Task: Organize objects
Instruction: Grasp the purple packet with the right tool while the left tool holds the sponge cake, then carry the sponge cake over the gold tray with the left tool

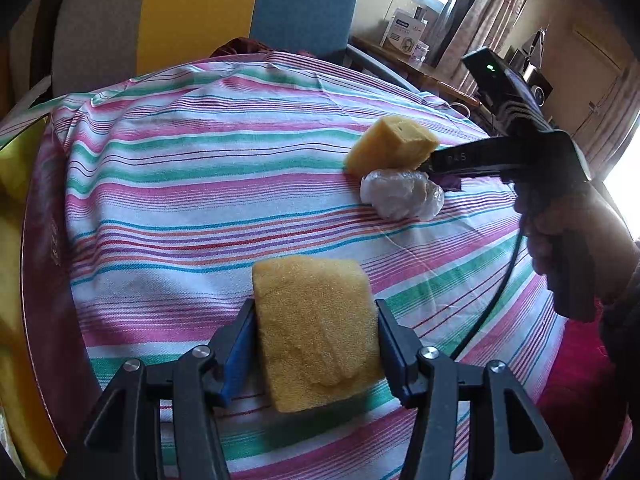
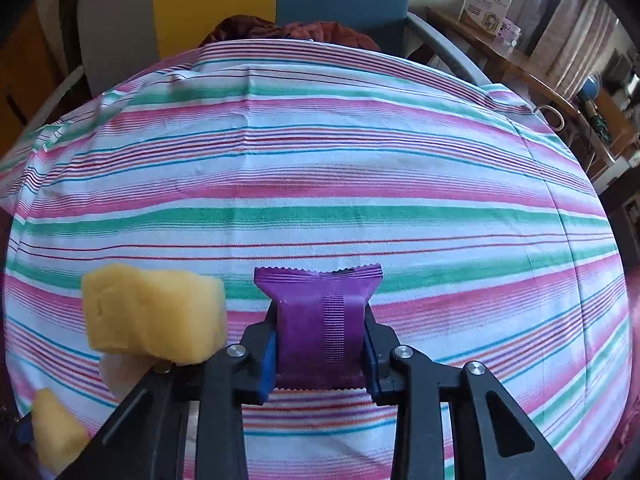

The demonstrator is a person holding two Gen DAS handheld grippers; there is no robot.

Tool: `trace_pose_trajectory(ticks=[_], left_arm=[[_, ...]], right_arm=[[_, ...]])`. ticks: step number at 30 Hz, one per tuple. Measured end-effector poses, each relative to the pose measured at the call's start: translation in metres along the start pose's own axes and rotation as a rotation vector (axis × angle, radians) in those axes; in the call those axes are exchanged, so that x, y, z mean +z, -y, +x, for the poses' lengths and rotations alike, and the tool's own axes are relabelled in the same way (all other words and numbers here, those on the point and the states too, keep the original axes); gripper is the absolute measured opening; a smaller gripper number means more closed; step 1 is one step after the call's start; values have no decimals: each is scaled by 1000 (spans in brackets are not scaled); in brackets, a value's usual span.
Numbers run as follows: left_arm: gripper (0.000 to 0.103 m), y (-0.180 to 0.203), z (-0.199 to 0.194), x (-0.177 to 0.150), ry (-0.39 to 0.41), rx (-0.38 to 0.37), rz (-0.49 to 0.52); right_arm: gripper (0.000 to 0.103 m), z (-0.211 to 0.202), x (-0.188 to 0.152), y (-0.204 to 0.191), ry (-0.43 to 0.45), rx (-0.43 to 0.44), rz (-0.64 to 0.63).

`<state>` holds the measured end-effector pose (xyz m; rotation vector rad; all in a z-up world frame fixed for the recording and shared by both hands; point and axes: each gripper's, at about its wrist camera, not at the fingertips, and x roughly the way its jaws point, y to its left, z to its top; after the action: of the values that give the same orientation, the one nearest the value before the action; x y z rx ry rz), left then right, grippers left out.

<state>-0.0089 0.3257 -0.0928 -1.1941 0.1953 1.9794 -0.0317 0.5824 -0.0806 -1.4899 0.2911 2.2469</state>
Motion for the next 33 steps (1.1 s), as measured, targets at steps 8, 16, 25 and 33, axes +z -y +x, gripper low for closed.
trace_pose_trajectory(ticks=[8, 16, 25, 33], left_arm=[[57, 3, -1, -4, 24, 12, 23], [55, 8, -1, -5, 33, 56, 47], [52, 20, -16, -7, 34, 116, 86], [52, 30, -70, -8, 130, 118, 90]], right_arm=[[34, -24, -59, 21, -112, 53, 92], [34, -26, -71, 3, -73, -5, -1], [35, -22, -71, 11, -60, 18, 11], [35, -24, -70, 5, -38, -5, -12]])
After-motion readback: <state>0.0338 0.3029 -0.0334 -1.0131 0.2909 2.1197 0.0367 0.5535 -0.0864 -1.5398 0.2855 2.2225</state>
